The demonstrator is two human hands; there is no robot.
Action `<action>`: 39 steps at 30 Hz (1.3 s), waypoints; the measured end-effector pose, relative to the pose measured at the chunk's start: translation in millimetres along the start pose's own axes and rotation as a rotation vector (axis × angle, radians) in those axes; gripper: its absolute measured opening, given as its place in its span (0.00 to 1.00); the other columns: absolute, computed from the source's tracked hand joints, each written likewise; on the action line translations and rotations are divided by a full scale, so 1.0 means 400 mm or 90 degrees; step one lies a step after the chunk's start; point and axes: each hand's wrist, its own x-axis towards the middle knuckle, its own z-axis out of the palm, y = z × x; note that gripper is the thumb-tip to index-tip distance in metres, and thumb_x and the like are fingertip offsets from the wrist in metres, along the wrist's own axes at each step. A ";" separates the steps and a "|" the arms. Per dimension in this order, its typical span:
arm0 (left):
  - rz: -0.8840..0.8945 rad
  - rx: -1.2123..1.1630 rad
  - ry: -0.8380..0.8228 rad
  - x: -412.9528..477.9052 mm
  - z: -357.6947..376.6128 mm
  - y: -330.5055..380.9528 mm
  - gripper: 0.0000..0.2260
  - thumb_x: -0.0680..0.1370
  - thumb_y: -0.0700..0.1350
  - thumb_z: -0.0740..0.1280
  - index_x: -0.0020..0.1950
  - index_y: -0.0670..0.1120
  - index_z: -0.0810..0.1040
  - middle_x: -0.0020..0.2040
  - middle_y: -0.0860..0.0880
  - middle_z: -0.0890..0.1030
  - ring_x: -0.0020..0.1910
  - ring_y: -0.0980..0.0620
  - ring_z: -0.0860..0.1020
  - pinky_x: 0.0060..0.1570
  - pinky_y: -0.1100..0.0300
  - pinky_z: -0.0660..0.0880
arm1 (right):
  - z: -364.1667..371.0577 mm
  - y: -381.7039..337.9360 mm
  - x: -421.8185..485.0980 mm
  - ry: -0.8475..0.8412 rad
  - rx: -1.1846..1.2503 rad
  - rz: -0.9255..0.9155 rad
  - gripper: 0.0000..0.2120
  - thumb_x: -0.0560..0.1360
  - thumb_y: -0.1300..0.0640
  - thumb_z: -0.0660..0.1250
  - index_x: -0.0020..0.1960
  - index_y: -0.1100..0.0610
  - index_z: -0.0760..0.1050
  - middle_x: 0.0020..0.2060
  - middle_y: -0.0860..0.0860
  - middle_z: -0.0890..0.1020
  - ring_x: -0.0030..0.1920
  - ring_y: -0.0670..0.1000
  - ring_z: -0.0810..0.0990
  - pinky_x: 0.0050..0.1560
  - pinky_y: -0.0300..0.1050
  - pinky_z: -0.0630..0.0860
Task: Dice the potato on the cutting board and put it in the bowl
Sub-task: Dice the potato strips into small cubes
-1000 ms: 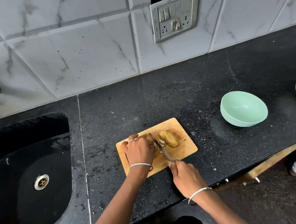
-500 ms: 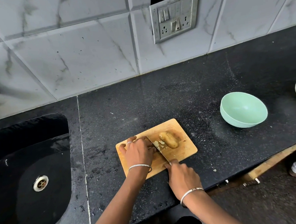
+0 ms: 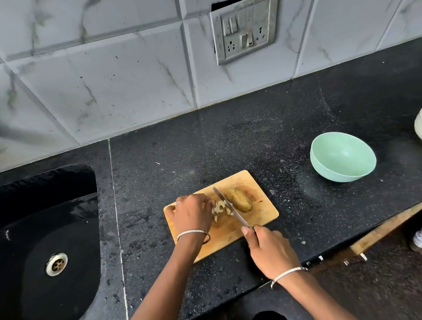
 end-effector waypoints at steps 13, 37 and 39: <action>-0.046 -0.139 -0.005 -0.002 -0.038 -0.044 0.02 0.72 0.54 0.73 0.40 0.59 0.81 0.38 0.59 0.82 0.48 0.54 0.79 0.55 0.51 0.63 | 0.060 -0.034 -0.036 0.023 -0.073 -0.001 0.19 0.82 0.42 0.49 0.54 0.52 0.72 0.49 0.55 0.81 0.52 0.61 0.81 0.41 0.50 0.70; 0.086 0.065 0.030 -0.056 0.043 0.044 0.08 0.73 0.57 0.68 0.47 0.57 0.84 0.49 0.55 0.75 0.53 0.50 0.69 0.53 0.49 0.61 | 0.007 0.023 -0.022 0.104 -0.041 0.009 0.18 0.82 0.40 0.48 0.51 0.51 0.70 0.45 0.54 0.82 0.50 0.61 0.80 0.39 0.52 0.69; 0.083 0.079 0.040 -0.050 0.052 0.060 0.08 0.73 0.57 0.68 0.46 0.57 0.84 0.49 0.55 0.75 0.53 0.50 0.69 0.53 0.48 0.60 | 0.005 0.032 -0.023 0.101 -0.043 0.017 0.18 0.82 0.40 0.48 0.52 0.51 0.70 0.45 0.54 0.81 0.50 0.61 0.80 0.39 0.51 0.68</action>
